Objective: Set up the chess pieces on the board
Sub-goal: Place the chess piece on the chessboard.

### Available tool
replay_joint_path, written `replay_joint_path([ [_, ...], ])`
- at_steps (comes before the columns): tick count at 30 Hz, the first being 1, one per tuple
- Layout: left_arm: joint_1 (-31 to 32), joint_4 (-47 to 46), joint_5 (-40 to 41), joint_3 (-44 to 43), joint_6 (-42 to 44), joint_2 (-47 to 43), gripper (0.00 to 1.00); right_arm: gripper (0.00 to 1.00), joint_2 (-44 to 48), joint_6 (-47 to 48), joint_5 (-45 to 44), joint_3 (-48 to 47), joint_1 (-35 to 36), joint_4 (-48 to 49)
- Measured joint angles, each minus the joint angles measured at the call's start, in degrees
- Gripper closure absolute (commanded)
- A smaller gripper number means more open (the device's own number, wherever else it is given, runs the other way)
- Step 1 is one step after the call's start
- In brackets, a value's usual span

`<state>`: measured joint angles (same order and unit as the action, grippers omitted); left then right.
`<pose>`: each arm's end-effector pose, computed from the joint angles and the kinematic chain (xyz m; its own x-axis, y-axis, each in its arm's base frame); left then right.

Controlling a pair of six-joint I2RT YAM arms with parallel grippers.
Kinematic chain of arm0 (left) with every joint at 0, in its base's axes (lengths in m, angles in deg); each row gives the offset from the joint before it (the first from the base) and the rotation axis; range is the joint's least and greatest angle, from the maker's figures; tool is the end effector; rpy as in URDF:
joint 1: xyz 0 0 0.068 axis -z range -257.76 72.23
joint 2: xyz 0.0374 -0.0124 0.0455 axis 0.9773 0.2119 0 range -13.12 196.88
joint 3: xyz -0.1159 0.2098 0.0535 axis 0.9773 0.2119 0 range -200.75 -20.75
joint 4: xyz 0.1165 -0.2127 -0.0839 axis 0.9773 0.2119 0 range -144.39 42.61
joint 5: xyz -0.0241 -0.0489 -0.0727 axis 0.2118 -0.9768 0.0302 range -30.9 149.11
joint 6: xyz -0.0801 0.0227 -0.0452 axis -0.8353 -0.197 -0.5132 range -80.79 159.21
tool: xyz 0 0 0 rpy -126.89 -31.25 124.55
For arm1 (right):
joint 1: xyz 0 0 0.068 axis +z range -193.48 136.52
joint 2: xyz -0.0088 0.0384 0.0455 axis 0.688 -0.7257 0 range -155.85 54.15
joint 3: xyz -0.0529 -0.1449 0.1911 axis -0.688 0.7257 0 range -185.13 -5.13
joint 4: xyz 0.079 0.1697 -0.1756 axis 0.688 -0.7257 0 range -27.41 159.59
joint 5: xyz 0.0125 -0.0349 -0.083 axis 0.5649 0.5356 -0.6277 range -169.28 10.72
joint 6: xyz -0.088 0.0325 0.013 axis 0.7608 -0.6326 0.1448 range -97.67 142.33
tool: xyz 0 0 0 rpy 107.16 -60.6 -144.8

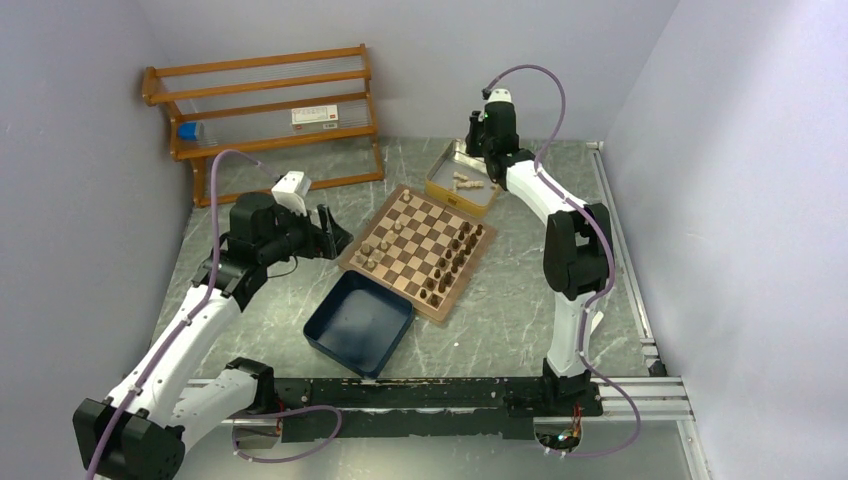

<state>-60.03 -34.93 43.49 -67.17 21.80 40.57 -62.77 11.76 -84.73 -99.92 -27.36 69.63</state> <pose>0.2460 -0.1029 0.2622 -0.5652 -0.1218 -0.8159 0.3703 0.8464 -0.3828 0.5010 0.1363 0.2290 -0.3905 0.0772 -0.9174 -0.1221 0.9833 0.1347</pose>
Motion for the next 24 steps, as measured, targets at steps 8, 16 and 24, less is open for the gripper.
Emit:
replay_joint_path([
  [8, 0.0, -7.72, -1.42, 0.09, -1.88, 1.01, 0.16, 0.84, 0.15, 0.94, 1.81, 0.85, 0.0, 0.17],
  [16, 0.0, -7.28, -1.16, -7.3, -6.1, 7.02, 0.24, 0.83, 8.61, 6.36, 18.08, 16.09, 0.66, 10.95],
  [24, 0.0, -7.15, -5.7, -18.78, -10.05, 14.58, 0.35, 0.81, 19.5, 14.67, 33.18, 31.04, 5.81, 28.79],
])
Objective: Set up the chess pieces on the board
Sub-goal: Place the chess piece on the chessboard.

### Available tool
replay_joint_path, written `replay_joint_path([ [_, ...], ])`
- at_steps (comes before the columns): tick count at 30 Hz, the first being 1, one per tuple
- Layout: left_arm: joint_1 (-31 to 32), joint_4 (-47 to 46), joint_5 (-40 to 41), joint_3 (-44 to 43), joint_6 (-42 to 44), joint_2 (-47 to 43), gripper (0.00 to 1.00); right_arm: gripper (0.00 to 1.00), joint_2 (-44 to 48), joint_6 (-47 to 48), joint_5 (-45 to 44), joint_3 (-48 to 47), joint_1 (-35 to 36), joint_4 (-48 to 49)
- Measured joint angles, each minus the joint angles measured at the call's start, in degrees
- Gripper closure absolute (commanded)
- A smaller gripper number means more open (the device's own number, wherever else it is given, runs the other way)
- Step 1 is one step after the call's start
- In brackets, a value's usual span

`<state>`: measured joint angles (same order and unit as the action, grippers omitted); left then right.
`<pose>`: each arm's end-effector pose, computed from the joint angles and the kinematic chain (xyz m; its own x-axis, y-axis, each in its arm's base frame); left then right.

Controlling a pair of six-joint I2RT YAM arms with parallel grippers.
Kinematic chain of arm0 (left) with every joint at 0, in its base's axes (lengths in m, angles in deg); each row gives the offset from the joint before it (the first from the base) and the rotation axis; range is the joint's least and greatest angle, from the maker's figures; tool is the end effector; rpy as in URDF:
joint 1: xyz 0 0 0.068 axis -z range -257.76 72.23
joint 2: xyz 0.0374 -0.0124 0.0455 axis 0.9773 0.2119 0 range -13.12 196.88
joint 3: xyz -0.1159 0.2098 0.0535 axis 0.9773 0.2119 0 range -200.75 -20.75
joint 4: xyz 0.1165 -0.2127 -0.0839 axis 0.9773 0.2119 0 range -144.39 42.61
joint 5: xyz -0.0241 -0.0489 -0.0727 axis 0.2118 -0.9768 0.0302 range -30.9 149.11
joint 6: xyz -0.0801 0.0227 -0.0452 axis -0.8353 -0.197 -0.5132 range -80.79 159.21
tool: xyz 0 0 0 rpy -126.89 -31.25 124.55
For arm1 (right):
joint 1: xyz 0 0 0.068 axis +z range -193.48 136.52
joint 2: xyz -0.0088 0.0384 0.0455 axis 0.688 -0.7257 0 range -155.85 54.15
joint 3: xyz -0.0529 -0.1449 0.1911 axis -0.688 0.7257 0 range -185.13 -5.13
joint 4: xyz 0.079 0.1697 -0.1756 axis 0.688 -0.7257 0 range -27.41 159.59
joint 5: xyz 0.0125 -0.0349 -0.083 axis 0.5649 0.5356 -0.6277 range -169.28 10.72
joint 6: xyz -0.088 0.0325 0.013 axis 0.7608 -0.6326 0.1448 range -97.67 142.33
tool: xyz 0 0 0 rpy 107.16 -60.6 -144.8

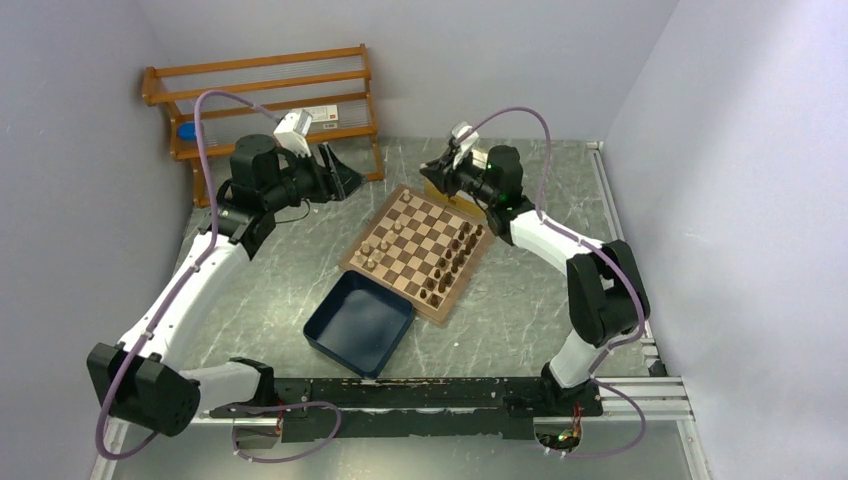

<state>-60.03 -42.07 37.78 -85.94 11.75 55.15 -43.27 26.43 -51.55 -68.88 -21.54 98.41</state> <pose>0.2988 -0.1283 0.3386 -0.5094 -0.2881 -0.8109 0.4315 0.7298 -0.5303 0.3864 0.1986 0.2515 -0.0240 -0.0780 -0.9967 -0.7643 0.6441 -0.0320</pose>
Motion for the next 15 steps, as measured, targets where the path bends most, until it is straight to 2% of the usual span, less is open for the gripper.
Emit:
replay_joint_path([
  [6, 0.0, 0.87, -3.87, -5.2, -1.51, 4.24, 0.41, 0.81, 4.35, 8.85, 4.9, 5.92, 6.78, 5.88],
  [15, 0.0, 0.9, -11.61, -5.25, -2.36, 4.83, 0.43, 0.82, 9.7, 17.73, 6.38, 10.58, 13.55, 11.37],
])
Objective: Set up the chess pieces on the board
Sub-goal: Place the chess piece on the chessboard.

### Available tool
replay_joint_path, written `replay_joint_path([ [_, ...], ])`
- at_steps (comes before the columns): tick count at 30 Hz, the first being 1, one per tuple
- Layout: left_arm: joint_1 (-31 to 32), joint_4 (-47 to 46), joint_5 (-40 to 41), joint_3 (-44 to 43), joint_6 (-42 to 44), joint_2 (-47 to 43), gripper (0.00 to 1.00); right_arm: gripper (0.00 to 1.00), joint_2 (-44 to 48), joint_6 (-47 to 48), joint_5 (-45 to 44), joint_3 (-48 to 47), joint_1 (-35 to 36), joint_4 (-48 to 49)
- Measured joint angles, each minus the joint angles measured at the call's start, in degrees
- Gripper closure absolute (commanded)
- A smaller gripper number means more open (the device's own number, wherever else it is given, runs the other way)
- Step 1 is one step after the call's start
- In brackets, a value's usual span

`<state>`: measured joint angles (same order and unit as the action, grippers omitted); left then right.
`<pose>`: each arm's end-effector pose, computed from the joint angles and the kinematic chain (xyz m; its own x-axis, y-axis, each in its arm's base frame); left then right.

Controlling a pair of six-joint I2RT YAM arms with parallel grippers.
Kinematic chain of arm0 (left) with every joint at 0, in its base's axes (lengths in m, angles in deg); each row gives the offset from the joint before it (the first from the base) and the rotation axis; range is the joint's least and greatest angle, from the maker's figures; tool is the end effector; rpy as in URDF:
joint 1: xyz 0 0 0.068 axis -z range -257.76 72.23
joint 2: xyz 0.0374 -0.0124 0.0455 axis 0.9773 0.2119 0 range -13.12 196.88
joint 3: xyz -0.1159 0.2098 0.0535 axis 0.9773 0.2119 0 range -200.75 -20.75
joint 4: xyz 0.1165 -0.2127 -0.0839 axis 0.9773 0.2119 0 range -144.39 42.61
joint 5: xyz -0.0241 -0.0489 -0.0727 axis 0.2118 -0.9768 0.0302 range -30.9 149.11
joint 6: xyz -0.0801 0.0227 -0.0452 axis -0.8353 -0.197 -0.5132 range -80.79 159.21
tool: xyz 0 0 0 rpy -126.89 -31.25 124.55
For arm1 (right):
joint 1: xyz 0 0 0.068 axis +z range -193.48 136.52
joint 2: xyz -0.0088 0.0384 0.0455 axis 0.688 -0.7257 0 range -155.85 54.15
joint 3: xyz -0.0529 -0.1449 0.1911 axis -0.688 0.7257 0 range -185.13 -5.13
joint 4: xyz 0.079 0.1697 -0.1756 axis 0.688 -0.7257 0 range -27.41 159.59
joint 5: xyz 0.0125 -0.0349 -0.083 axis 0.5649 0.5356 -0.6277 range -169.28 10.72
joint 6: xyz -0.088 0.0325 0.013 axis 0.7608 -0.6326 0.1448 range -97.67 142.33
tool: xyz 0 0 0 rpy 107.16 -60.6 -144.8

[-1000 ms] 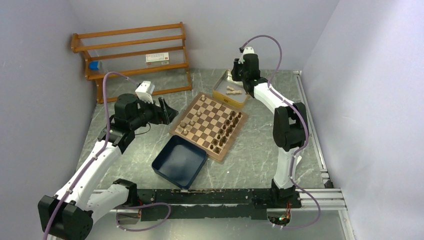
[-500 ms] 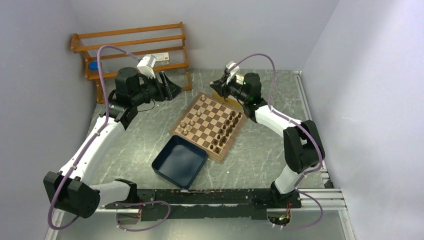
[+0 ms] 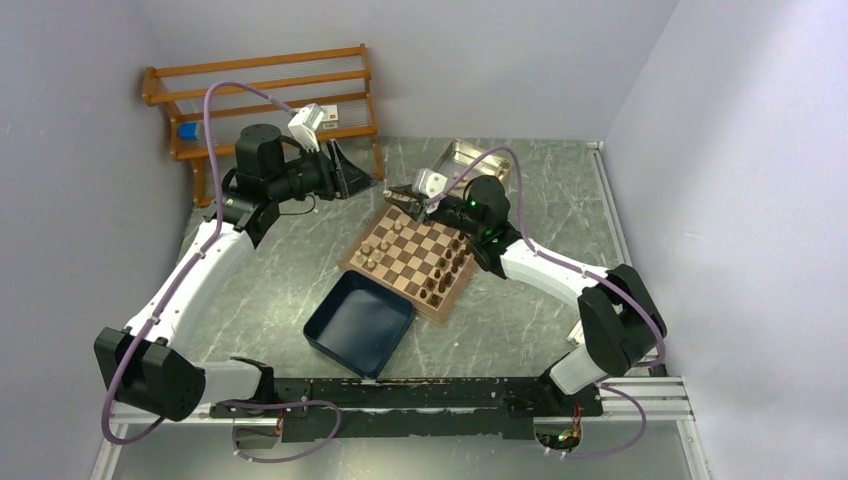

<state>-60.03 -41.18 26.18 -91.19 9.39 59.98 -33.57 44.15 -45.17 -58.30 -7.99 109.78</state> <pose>0.3041 -0.1461 0.3479 -0.6008 -0.2461 -0.7606 0.5243 0.5968 -0.6073 0.2868 0.2634 0.2766 0.4217 -0.0774 -0.9034 -0.8383 0.3464 -0.4210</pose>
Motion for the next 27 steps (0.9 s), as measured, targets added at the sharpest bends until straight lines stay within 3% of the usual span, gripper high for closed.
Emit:
replay_joint_path([
  [5, 0.0, -0.09, -2.36, 0.09, 0.39, 1.57, 0.5, 0.82, 1.01, 2.45, -0.04, 0.0, 1.53, 0.63],
  [18, 0.0, -6.03, -8.37, 4.39, -2.8, 5.53, 0.51, 0.81, 1.55, 4.0, -0.55, -0.07, 2.89, 0.63],
  [27, 0.0, -9.31, -10.75, 5.05, -4.5, 6.62, 0.61, 0.81, 1.55, 4.17, -1.4, -0.09, 2.89, 0.24],
])
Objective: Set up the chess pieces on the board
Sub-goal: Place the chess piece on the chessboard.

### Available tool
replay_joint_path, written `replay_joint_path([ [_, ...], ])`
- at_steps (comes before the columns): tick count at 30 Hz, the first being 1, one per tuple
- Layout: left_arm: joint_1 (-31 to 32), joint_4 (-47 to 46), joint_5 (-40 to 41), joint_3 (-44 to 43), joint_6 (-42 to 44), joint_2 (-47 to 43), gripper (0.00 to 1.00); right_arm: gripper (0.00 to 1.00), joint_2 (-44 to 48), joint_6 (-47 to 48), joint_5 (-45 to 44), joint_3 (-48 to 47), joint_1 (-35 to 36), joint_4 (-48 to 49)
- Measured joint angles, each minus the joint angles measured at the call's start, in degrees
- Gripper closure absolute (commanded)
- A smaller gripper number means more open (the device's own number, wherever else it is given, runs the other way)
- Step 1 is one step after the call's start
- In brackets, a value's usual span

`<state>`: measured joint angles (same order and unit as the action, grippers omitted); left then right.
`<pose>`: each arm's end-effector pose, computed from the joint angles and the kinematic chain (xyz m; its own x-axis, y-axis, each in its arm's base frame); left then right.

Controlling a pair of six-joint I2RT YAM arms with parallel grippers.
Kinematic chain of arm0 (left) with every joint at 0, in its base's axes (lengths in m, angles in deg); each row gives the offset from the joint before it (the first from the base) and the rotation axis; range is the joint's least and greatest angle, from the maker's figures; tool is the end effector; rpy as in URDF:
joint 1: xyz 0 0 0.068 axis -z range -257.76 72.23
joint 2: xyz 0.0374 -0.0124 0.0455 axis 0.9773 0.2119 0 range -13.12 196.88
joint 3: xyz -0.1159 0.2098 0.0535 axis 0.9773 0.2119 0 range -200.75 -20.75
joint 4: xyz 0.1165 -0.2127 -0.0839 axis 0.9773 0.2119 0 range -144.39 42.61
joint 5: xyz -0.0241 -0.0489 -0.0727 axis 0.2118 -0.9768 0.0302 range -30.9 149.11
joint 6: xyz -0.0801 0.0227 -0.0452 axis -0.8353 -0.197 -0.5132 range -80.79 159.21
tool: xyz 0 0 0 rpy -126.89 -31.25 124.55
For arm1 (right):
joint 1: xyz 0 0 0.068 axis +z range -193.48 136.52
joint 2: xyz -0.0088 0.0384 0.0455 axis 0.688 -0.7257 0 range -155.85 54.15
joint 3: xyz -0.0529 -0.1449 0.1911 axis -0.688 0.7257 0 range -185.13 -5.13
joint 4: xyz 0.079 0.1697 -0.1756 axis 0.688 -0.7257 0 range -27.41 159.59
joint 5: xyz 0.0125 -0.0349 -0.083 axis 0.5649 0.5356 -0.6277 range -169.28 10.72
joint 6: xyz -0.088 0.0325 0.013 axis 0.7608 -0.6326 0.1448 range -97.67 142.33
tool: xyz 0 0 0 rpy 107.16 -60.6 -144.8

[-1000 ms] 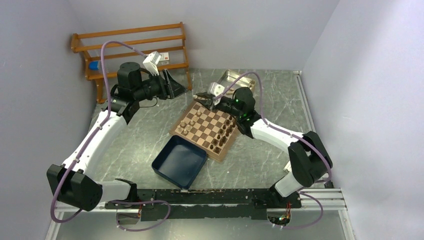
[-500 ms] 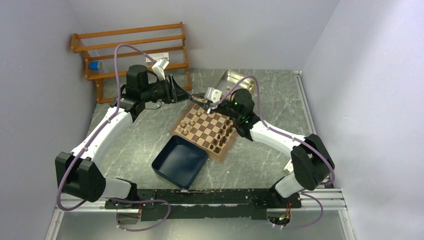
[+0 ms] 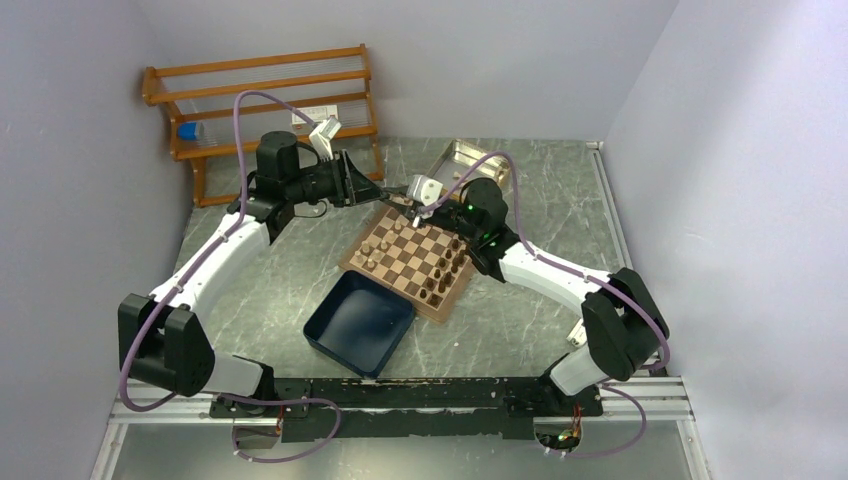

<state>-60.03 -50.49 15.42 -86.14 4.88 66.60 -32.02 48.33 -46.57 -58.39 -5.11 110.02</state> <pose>0.3194 -0.1643 0.3016 -0.7228 -0.1970 -0.6624 0.5298 0.4575 -0.7142 0.2716 0.2740 0.2878 0.5052 -0.0707 -0.8601 -0.8019 0.3297 -0.4981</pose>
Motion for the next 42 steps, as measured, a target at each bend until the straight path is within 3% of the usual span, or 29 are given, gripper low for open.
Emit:
replay_joint_path([
  [9, 0.17, -2.4, -0.9, 1.51, -0.42, -0.02, 0.87, 0.77, -0.24, 0.0, -1.22, 0.0, 0.42, -1.25],
  [17, 0.22, -0.96, 0.48, 1.64, 0.94, -0.17, 0.93, 0.65, -1.03, -1.84, -2.49, 0.28, 0.85, -0.81],
  [23, 0.37, 2.36, 2.67, 1.14, 2.86, -0.07, 0.94, 0.44, -0.96, -4.81, -3.34, 3.13, 1.11, 0.48],
  [25, 0.37, 4.39, 4.52, -0.07, 4.15, 0.26, 0.94, 0.3, -0.33, -7.54, -5.27, 4.72, 1.14, -0.26],
  [28, 0.44, 8.02, 7.96, -2.95, 6.73, 1.2, 0.95, 0.01, 1.53, -12.46, -8.26, 5.51, 1.14, -3.26],
  [35, 1.99, 17.35, 19.5, -11.91, 14.1, 5.2, 0.95, 0.0, 9.6, -30.14, -22.86, 5.44, 1.18, -14.56],
  [42, 7.61, 26.01, 32.92, -21.24, 20.35, 12.07, 0.95, 0.0, 15.04, -44.0, -38.77, 3.85, 1.18, -28.57],
])
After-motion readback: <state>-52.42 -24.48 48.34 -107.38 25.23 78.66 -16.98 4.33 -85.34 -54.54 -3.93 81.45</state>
